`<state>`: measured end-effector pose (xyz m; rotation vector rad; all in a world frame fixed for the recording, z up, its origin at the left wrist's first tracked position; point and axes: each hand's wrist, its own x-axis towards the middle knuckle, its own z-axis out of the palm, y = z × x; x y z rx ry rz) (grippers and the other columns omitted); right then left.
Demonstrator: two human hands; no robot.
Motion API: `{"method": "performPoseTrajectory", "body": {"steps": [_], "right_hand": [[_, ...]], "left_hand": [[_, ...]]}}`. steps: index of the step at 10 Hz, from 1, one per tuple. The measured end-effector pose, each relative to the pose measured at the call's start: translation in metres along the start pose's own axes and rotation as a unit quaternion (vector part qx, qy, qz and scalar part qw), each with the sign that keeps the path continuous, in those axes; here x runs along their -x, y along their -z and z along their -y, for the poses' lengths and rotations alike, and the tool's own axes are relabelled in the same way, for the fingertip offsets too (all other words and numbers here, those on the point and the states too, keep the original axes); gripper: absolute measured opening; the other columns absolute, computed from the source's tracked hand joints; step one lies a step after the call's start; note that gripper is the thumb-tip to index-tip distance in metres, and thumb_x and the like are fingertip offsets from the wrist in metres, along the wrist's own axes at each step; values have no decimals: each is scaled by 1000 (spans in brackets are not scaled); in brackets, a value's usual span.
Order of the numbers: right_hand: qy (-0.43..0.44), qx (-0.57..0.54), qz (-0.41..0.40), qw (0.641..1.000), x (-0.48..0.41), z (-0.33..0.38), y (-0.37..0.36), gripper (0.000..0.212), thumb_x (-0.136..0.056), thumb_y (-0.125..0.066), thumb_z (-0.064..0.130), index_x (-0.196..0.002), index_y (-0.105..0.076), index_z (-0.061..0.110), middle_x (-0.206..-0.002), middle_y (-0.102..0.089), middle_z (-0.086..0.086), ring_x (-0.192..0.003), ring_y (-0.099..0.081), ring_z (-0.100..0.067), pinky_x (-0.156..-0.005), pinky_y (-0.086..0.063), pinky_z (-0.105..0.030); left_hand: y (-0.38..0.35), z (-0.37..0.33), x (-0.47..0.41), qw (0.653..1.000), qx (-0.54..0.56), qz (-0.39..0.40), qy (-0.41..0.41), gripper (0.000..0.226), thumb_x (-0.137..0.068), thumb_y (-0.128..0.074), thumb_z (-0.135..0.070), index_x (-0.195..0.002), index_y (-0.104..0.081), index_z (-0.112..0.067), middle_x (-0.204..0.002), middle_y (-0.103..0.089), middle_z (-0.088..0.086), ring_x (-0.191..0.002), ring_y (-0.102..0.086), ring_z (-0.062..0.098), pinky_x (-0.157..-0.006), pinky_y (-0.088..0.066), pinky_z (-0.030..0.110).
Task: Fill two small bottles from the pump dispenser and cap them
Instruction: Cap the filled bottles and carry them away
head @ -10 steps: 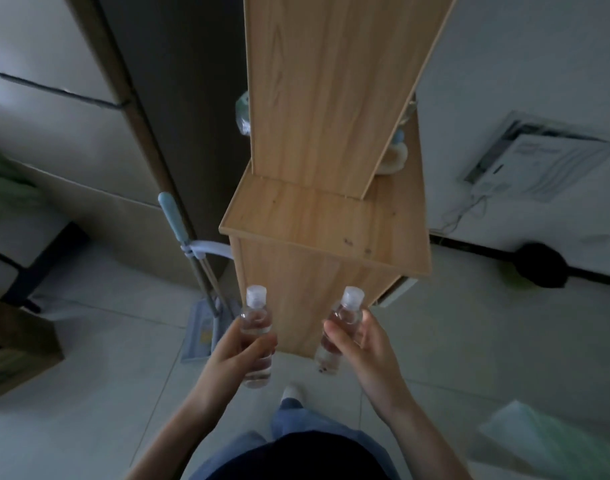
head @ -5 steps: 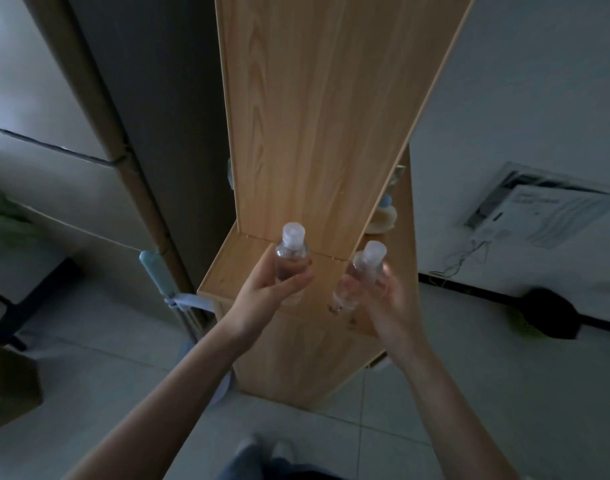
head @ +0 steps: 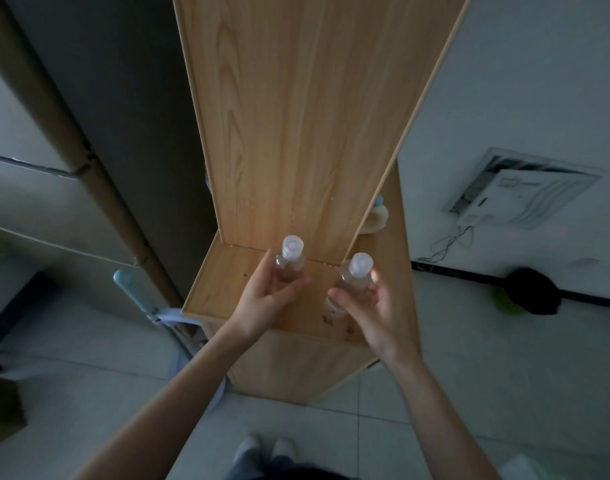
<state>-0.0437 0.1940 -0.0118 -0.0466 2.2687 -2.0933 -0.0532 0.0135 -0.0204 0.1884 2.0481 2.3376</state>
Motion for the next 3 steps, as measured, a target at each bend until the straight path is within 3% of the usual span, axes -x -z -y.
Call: {"method": "performPoseTrajectory", "body": {"steps": [2,3], "right_hand": [[-14,35,4,999,-1,-9,1,49,-64,-79,30,-108,-57,29,-95,-72,11,-92,-67,-8,-85,-52,-25],[-37,61,2,997,5,-5,3,68,-59,-80,40,-120,-52,29,-113,-66,9,-108,-61,-7,-100,-46,-36]], "left_hand": [[1,4,-2,999,-47,-8,-8,32,-80,-71,-12,-101,-57,-32,-96,-68,-9,-90,-65,6,-75,-53,20],[3,1,-2,989,-142,-32,11,49,-74,-76,-18,-113,-50,-29,-106,-62,-11,-98,-62,3,-76,-52,17]]}}
